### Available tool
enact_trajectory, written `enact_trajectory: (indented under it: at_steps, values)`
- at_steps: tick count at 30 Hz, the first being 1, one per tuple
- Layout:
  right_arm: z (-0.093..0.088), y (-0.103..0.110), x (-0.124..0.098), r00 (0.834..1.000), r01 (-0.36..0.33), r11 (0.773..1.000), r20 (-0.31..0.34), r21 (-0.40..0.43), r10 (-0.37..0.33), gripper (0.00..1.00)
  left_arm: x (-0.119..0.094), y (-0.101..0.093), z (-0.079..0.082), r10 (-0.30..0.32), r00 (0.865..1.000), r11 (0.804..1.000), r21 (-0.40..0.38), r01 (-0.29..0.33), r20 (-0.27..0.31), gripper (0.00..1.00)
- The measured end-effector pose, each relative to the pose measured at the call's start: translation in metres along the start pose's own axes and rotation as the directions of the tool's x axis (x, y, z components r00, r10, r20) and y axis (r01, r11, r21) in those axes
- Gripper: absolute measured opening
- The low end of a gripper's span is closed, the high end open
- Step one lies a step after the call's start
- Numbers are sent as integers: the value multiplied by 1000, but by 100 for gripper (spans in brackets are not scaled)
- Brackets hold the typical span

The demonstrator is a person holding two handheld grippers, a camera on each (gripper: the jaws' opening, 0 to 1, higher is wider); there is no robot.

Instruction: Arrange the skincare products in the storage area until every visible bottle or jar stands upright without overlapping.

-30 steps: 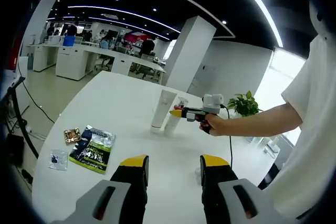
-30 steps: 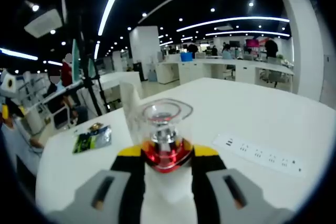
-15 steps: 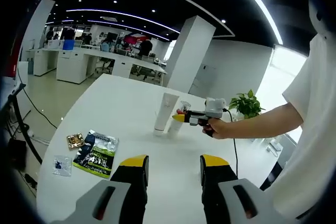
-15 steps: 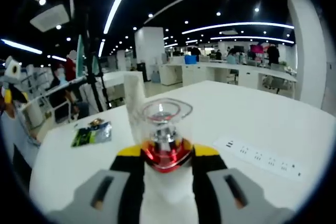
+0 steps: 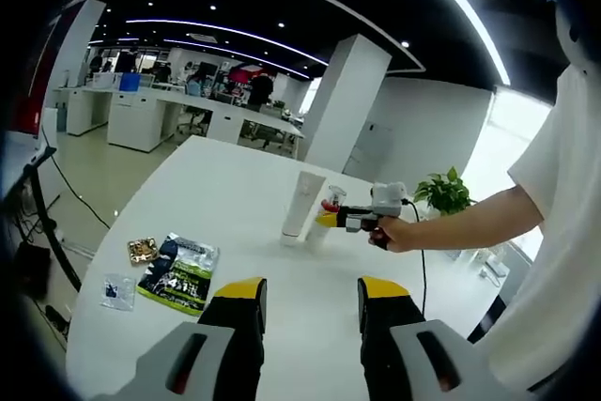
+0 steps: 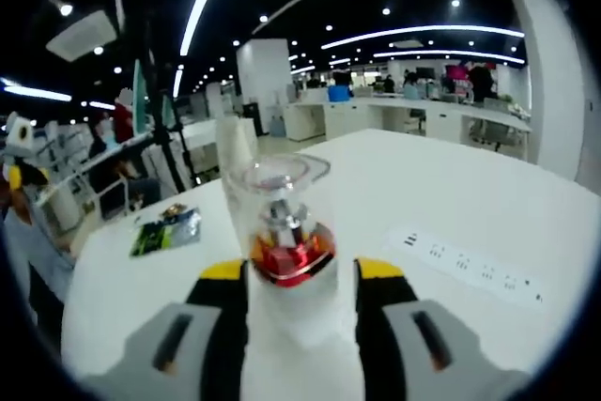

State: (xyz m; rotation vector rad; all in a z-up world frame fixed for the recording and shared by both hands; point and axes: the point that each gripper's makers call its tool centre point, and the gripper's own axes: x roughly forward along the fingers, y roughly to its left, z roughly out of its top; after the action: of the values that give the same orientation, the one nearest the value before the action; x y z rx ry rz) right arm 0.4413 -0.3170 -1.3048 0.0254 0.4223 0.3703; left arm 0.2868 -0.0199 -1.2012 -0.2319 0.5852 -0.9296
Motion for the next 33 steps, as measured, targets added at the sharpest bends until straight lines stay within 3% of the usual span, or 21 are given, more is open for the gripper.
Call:
enact_trajectory:
  at_steps: [2,4,5,10,33]
  values:
    - [-15,0,1,994,-8,999,-106,-32,5,40,-1,-2,0,-2,1000,1000,-25,2,6,39]
    - [-16,-1,3,994,-16,997,-107,-72,8,36,-1,-5,2,-6,1000,1000,-24,7,13,39]
    - [-19,-3,2,990,-13,995,-138,-99,0,35,-1,-6,2,-7,1000,1000,-20,7,12,39]
    - [-18,4,6,987,-59,993,-153,-103,42,30,-1,-6,2,-8,1000,1000,-9,8,9,39]
    - [-16,14,20,982,-89,989,-173,-116,68,30,-7,-4,-3,17,1000,1000,-11,-17,9,39]
